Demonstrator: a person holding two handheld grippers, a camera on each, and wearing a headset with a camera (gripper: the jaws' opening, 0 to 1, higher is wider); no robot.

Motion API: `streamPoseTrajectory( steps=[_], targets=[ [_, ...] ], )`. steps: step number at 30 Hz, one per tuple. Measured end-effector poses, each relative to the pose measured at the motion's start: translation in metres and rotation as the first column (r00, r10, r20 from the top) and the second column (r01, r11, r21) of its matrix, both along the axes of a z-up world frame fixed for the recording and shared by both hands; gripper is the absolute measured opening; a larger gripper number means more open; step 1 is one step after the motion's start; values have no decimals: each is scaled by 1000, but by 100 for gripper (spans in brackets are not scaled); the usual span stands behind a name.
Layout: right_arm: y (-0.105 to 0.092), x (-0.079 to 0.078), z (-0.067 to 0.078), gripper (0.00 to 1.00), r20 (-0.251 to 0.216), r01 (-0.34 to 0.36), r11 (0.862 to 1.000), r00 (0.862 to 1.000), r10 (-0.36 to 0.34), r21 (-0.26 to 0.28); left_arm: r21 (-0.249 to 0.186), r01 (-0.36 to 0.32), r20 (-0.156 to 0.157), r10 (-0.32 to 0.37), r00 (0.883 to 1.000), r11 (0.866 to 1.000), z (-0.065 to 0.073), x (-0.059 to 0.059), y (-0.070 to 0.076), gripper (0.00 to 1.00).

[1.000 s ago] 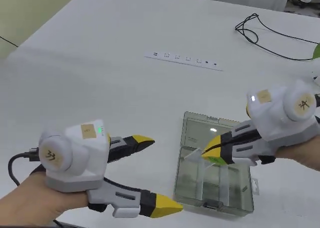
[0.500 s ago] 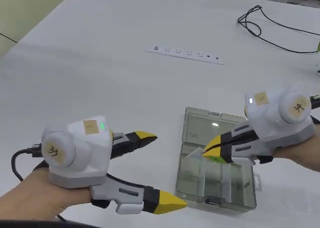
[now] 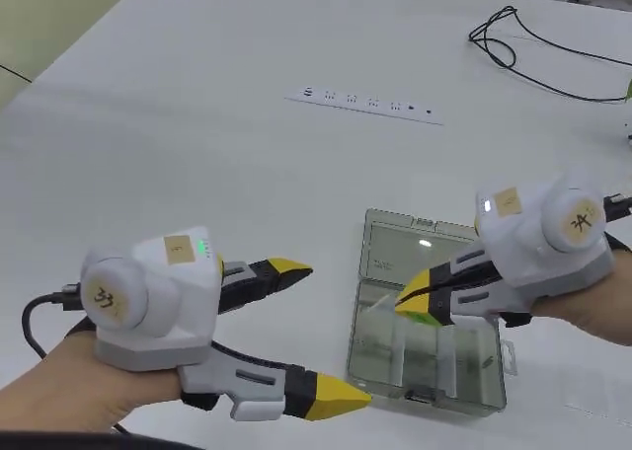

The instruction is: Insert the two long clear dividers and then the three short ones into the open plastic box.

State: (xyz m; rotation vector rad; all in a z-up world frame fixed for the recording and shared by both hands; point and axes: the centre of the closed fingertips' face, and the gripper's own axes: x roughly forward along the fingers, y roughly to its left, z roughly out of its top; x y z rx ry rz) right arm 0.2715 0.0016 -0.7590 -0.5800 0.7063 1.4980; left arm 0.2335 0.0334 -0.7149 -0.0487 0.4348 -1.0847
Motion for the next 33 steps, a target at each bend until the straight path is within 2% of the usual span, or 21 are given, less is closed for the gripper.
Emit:
streamPoseTrajectory(
  steps=[9, 19, 33],
  targets=[
    [8, -1, -20, 2, 13, -25, 999, 1000, 25, -28, 0, 6, -3, -6, 1000, 1000, 0, -1, -2, 85],
    [10, 0, -29, 2, -2, -10, 999, 1000, 10, -31, -2, 8, -4, -8, 1000, 1000, -1, 0, -1, 85],
    [13, -2, -43, 2, -1, -19, 996, 1000, 19, -84, 10, 22, -14, -22, 1000, 1000, -5, -1, -1, 85]
  ],
)
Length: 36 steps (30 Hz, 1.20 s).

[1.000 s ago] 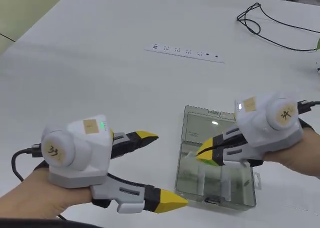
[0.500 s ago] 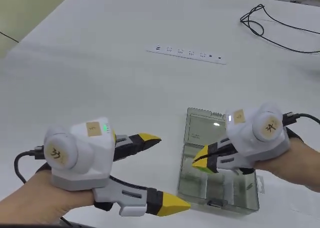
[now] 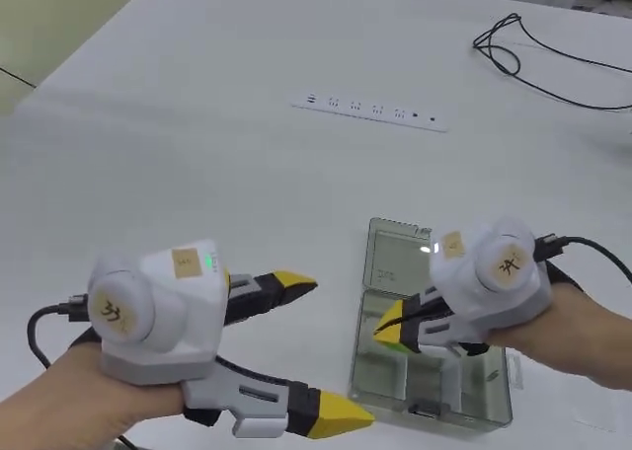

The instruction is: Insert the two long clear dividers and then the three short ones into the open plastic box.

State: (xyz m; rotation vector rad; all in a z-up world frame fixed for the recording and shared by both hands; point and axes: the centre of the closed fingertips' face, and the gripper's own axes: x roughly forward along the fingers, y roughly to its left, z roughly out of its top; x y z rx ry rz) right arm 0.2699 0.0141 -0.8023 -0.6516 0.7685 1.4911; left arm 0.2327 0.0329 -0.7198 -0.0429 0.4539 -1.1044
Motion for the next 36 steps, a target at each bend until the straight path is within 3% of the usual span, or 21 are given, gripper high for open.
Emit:
streamPoseTrajectory(
  steps=[8, 13, 21, 30, 36],
  targets=[
    [-1, 0, -4, 2, 11, -18, 999, 1000, 19, -41, 5, 7, -1, -7, 1000, 1000, -1, 1, 0, 85],
    [0, -2, -11, 2, 46, -50, 995, 997, 54, -87, 11, 11, -1, -11, 1000, 1000, -2, 2, -1, 86],
    [-1, -1, -11, 2, 49, -41, 995, 998, 45, -90, 77, 40, 6, -40, 999, 996, -15, -2, -1, 87],
    [-2, -1, -10, 3, 40, 14, 997, 999, -11, -73, 82, 42, 7, -43, 999, 996, -13, -2, -1, 88],
    [-5, 2, 2, 5, 36, 61, 998, 998, -60, -31, 81, 37, 10, -38, 999, 996, -11, -3, 0, 88]
  ],
)
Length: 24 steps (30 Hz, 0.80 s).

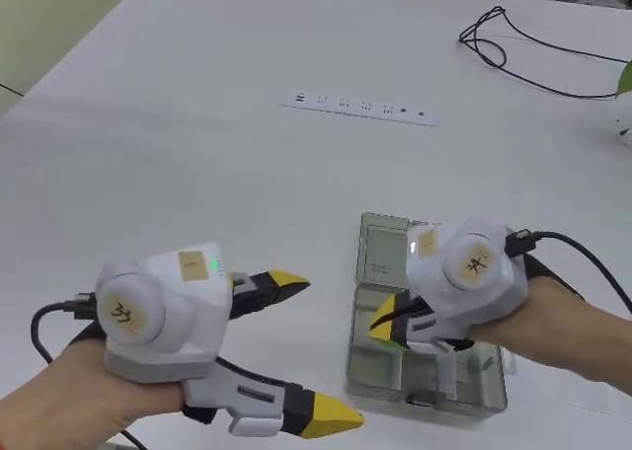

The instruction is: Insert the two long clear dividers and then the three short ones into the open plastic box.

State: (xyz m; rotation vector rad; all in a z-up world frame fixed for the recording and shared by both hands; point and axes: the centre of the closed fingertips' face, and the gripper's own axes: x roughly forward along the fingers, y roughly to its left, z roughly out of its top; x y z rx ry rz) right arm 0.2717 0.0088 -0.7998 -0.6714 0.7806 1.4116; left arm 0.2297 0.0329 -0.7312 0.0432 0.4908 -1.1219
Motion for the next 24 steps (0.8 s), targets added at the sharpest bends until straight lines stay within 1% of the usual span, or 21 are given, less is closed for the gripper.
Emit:
streamPoseTrajectory(
  steps=[1, 4, 6, 9, 13, 15, 21, 24],
  targets=[
    [0, 0, 2, 5, -6, 13, 1000, 1000, -13, 9, -1, -1, -1, 1, 1000, 1000, 0, 0, 0, 88],
    [-4, 4, 10, 7, 0, 44, 999, 999, -44, 31, -3, -2, 2, 2, 1000, 1000, 2, -1, -1, 88],
    [-7, 6, 16, 8, -8, 74, 996, 997, -73, 53, -5, -2, 3, 2, 1000, 1000, 3, -1, -1, 88],
    [-13, 10, 27, 9, -14, 125, 988, 992, -124, 92, 2, 0, 10, 0, 1000, 1000, 4, -2, -1, 88],
    [-22, 11, 38, 12, -23, 167, 978, 986, -165, 125, 2, 1, 14, -1, 1000, 1000, 7, -3, 0, 89],
    [-30, 11, 45, 14, -23, 190, 971, 982, -188, 144, 4, 0, 16, 0, 1000, 1000, 7, -4, 0, 89],
    [-53, 7, 57, 20, -21, 226, 961, 974, -226, 161, 6, 1, 28, -1, 1000, 1000, 10, -6, -1, 89],
    [-66, 4, 61, 23, -19, 237, 958, 971, -238, 164, 2, -6, 30, 6, 1000, 1000, 11, -6, 0, 90]
  ],
)
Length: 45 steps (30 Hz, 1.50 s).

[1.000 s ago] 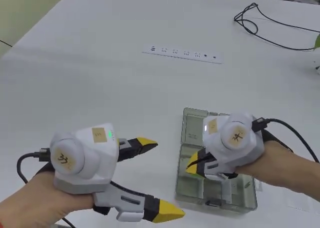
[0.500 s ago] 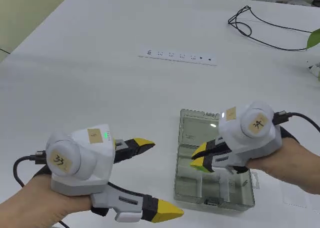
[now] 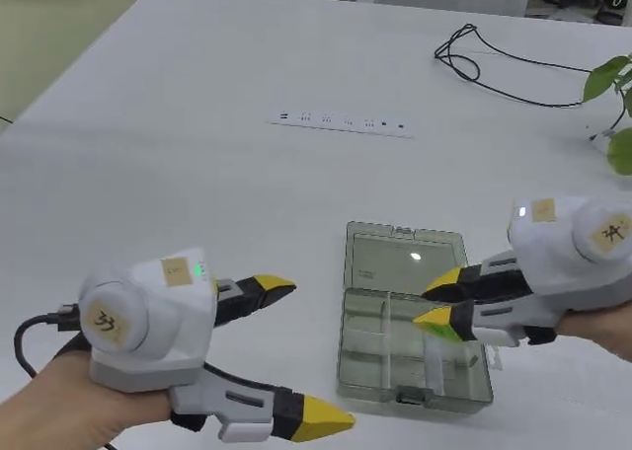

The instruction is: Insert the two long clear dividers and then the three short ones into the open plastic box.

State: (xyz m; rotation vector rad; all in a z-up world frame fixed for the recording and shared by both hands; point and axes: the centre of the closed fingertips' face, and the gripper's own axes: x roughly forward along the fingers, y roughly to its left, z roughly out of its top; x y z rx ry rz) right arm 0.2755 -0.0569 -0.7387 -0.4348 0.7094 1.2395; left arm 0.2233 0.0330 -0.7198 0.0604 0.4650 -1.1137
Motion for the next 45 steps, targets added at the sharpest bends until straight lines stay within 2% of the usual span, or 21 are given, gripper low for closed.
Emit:
streamPoseTrajectory(
  steps=[10, 16, 20, 22, 25, 28, 32, 34, 35, 37, 45],
  targets=[
    [-47, -12, -1, 34, 16, 3, 998, 1000, -2, -56, 3, -3, 1, 3, 1000, 1000, 1, -7, 0, 91],
    [-80, -17, -14, 40, -6, -8, 991, 1000, 7, -135, 2, -2, -6, 2, 1000, 1000, -1, -8, -1, 92],
    [-105, -18, -27, 43, -23, -9, 981, 1000, 5, -195, 0, 2, -11, -2, 1000, 1000, -1, -8, -2, 92],
    [-120, -16, -36, 43, -18, -21, 967, 1000, 17, -253, 0, 7, -14, -7, 1000, 1000, -2, -7, -3, 93],
    [-136, -15, -48, 46, -29, -32, 950, 999, 24, -312, 2, 10, -22, -10, 1000, 1000, -5, -6, -3, 93],
    [-156, -14, -64, 46, -37, -77, 919, 997, 68, -388, 2, 11, -31, -11, 999, 1000, -7, -4, -3, 93],
    [-168, -13, -79, 46, -48, -121, 890, 993, 111, -440, 2, 7, -40, -7, 999, 1000, -9, -2, -2, 93],
    [-173, -13, -86, 47, -51, -153, 871, 988, 146, -467, 5, 6, -41, -5, 999, 1000, -10, -1, -2, 93],
    [-177, -11, -90, 47, -52, -170, 855, 985, 166, -491, 4, 4, -42, -4, 999, 1000, -11, 0, -1, 94],
    [-181, -10, -96, 47, -56, -193, 837, 980, 192, -512, 2, 4, -46, -4, 999, 1000, -11, 1, -1, 93],
    [-186, -7, -109, 47, -73, -249, 794, 965, 252, -554, 7, 9, -57, -9, 998, 1000, -14, 4, -1, 93]
  ],
)
